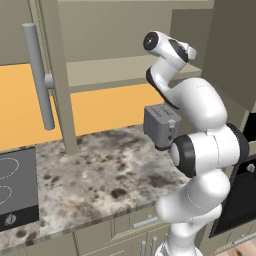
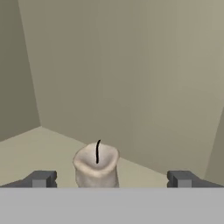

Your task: Get the candle and the beer from the cabinet and move them to the dining counter.

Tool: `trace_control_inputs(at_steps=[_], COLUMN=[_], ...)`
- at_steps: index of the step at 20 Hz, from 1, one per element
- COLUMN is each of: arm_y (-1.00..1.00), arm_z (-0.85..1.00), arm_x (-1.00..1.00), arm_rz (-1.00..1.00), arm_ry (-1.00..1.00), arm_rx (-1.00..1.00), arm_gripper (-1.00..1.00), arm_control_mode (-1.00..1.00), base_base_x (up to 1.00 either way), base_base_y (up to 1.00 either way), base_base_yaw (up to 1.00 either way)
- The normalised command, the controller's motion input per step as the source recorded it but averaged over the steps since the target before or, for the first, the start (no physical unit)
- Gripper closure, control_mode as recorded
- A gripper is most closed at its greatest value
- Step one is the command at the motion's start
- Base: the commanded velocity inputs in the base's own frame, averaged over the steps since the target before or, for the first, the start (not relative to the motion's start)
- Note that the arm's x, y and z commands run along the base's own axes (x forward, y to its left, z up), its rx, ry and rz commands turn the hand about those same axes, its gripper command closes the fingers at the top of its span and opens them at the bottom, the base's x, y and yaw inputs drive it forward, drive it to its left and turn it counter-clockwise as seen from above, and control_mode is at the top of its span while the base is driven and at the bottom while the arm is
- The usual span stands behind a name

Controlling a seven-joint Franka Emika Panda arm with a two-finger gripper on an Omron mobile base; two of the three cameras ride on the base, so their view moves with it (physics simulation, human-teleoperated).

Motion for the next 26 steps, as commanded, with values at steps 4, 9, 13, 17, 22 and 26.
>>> trace_control_inputs(at_steps=[4,9,13,17,22,26], arm_y=[-0.13,-0.08,0.00,0.00,0.00,0.08], arm_z=[-0.07,-0.10,-0.10,-0.04,-0.01,-0.02], arm_x=[0.00,0.02,0.01,0.00,0.00,0.14], arm_rz=[0.00,0.00,0.00,0.00,0.00,0.00], arm_ry=[0.00,0.00,0.00,0.00,0.00,0.00], arm_rx=[0.02,0.01,0.00,0.00,0.00,0.00], arm_gripper=[-1.00,-1.00,-1.00,-1.00,-1.00,-1.00], arm_control_mode=[-1.00,-1.00,-1.00,-1.00,-1.00,-1.00], base_base_x=[0.00,0.00,0.00,0.00,0.00,0.00], base_base_y=[0.00,0.00,0.00,0.00,0.00,0.00], base_base_yaw=[0.00,0.00,0.00,0.00,0.00,0.00])
